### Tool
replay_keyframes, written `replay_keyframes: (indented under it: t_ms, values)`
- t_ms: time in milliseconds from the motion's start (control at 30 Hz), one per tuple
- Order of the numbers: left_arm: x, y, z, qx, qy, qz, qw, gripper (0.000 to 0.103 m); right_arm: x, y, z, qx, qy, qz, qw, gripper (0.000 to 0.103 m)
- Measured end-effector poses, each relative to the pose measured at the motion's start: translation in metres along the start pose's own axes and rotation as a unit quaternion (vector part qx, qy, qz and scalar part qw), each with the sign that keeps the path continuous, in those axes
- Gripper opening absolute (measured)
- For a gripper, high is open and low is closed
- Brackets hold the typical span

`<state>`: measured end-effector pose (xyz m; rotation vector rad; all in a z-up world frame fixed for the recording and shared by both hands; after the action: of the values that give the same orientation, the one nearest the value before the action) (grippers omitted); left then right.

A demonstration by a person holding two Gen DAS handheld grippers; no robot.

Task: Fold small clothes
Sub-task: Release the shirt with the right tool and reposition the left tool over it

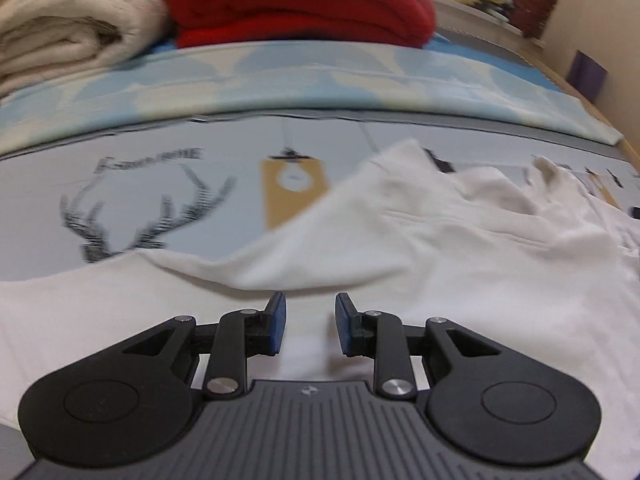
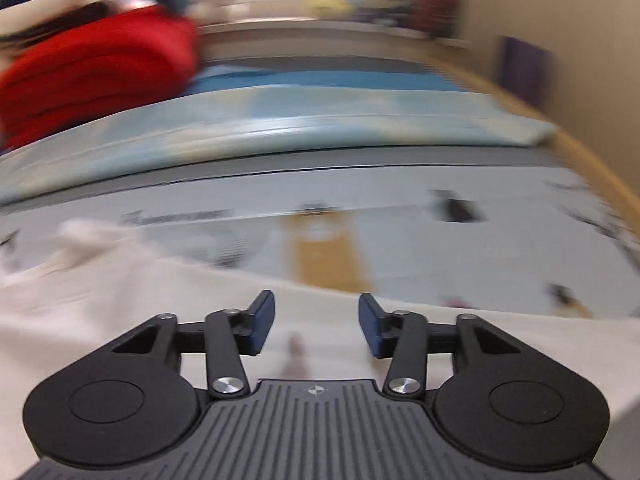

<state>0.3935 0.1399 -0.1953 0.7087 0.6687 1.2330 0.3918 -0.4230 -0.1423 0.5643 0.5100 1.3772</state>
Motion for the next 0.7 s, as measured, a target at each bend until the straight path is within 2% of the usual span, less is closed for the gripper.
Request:
replay_keyframes:
  t_ms: [67, 200, 267, 300, 333, 367, 400, 467, 533, 567, 600, 700]
  values:
    - [-0.009, -0.001, -0.002, 0.004, -0.01, 0.002, 0.9999, 0.03, 0.022, -0.008, -0.001, 0.009, 0.02, 0.018, 1.0, 0.05]
    - [-0.019, -0.001, -0.01, 0.022, -0.017, 0.014, 0.9995, 0.03, 0.05, -0.03, 0.007, 0.02, 0.021, 0.043, 0.999, 0.053]
    - [-0.019, 0.001, -0.01, 0.051, -0.028, 0.055, 0.9968, 0.03, 0.063, -0.04, 0.014, 0.017, 0.036, 0.044, 0.998, 0.055]
    - [-0.018, 0.007, -0.01, 0.069, -0.024, 0.089, 0.9934, 0.03, 0.068, -0.044, 0.017, 0.014, 0.039, 0.046, 0.998, 0.056]
    - [-0.017, 0.019, -0.01, 0.084, -0.001, 0.107, 0.9907, 0.03, 0.073, -0.049, 0.02, 0.013, 0.036, 0.052, 0.998, 0.057]
    - [-0.018, 0.03, -0.009, 0.087, 0.025, 0.101, 0.9907, 0.03, 0.078, -0.054, 0.022, 0.012, 0.03, 0.06, 0.998, 0.059]
    - [-0.024, 0.043, -0.009, 0.082, 0.053, 0.078, 0.9922, 0.03, 0.084, -0.059, 0.025, 0.014, 0.025, 0.071, 0.997, 0.06]
    - [-0.039, 0.062, -0.007, 0.068, 0.071, 0.038, 0.9944, 0.034, 0.095, -0.066, 0.028, 0.013, 0.021, 0.084, 0.996, 0.06]
    - [-0.054, 0.073, -0.008, 0.047, 0.059, 0.039, 0.9964, 0.034, 0.107, -0.075, 0.028, 0.015, 0.029, 0.092, 0.995, 0.052]
    - [-0.062, 0.075, -0.009, 0.039, 0.048, 0.042, 0.9972, 0.034, 0.112, -0.078, 0.026, 0.014, 0.041, 0.09, 0.995, 0.017]
    - [-0.069, 0.072, -0.012, 0.037, 0.033, 0.044, 0.9978, 0.034, 0.116, -0.081, 0.023, 0.01, 0.061, 0.077, 0.995, 0.0]
    - [-0.085, 0.052, -0.024, 0.058, -0.006, 0.041, 0.9974, 0.034, 0.115, -0.085, 0.015, -0.008, 0.088, 0.047, 0.995, 0.0]
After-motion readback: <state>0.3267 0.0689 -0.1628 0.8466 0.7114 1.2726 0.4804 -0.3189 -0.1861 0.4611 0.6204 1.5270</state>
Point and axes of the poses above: each gripper's, at about its wrist camera, not at the fingertips, and y roughly against the way its jaws point, x to its left, z to its top, the point moved 9 cm from there along -y, roughly the way its jaws point, and after that the axes turned 1 degree about -x, right-handed, at the moved point
